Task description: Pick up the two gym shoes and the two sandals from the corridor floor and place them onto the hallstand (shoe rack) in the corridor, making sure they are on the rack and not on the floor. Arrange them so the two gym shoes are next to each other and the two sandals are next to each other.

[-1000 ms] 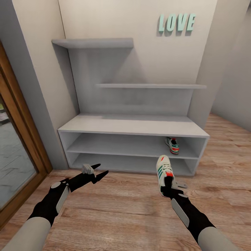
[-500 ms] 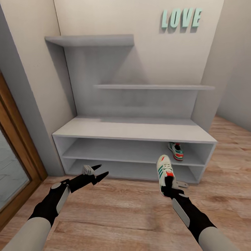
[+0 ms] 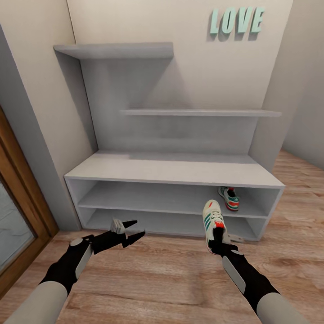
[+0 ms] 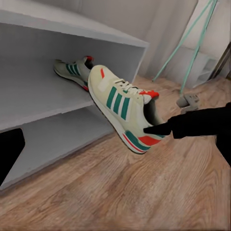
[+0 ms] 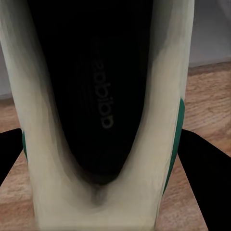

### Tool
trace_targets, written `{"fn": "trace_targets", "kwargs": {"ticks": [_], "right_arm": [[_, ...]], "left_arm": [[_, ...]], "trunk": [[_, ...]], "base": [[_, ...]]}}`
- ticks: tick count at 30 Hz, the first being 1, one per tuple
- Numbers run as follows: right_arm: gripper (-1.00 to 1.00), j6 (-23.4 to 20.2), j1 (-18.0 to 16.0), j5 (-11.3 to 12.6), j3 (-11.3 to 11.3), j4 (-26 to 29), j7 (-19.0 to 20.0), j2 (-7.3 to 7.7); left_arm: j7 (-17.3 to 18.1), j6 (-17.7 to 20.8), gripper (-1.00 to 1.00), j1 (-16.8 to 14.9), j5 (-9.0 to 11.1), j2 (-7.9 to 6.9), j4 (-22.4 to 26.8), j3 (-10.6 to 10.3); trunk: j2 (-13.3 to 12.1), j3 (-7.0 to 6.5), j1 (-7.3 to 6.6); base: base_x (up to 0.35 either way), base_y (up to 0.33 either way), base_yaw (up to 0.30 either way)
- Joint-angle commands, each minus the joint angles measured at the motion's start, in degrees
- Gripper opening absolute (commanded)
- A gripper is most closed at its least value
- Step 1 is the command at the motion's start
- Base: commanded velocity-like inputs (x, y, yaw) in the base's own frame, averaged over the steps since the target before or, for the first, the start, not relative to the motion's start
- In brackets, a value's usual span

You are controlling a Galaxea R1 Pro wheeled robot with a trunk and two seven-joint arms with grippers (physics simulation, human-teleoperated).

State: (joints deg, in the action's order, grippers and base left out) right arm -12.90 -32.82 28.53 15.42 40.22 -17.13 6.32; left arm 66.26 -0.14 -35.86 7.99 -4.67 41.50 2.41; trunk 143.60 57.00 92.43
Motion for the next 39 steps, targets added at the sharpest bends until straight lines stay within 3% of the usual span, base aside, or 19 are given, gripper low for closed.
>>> {"fn": "trace_targets", "kwargs": {"ticks": [1, 9, 15, 29, 39], "right_arm": [[-1.00, -0.2, 0.0, 0.4, 0.4, 0.1, -0.5, 0.09], [-1.00, -0.2, 0.0, 0.4, 0.3, 0.1, -0.6, 0.10], [-1.00, -0.2, -0.1, 0.4, 0.3, 0.1, -0.6, 0.10], [-1.00, -0.2, -0.1, 0.4, 0.3, 0.1, -0.6, 0.10], [-1.00, -0.2, 0.0, 0.4, 0.3, 0.1, -0.6, 0.10]], "left_arm": [[0.2, 0.0, 1.00, 0.0, 0.1, 0.00, -0.3, 0.0], [1.4, 0.0, 1.00, 0.0, 0.1, 0.56, -3.2, -0.7], [5.1, -0.1, 1.00, 0.0, -0.3, 3.97, -9.2, -0.9], [8.3, -0.2, 1.00, 0.0, -1.4, 8.91, -15.4, -1.0], [8.5, -0.2, 1.00, 0.0, -2.0, 9.99, -18.4, -1.0]], "trunk": [[0.0, 0.06, -0.01], [0.0, 0.06, -0.01], [0.0, 0.06, -0.01], [0.0, 0.06, -0.01], [0.0, 0.06, -0.01]], "base": [[0.049, 0.000, 0.000], [0.240, 0.000, 0.000], [0.234, 0.000, 0.000], [0.023, 0.000, 0.000], [0.162, -0.004, 0.000]]}}
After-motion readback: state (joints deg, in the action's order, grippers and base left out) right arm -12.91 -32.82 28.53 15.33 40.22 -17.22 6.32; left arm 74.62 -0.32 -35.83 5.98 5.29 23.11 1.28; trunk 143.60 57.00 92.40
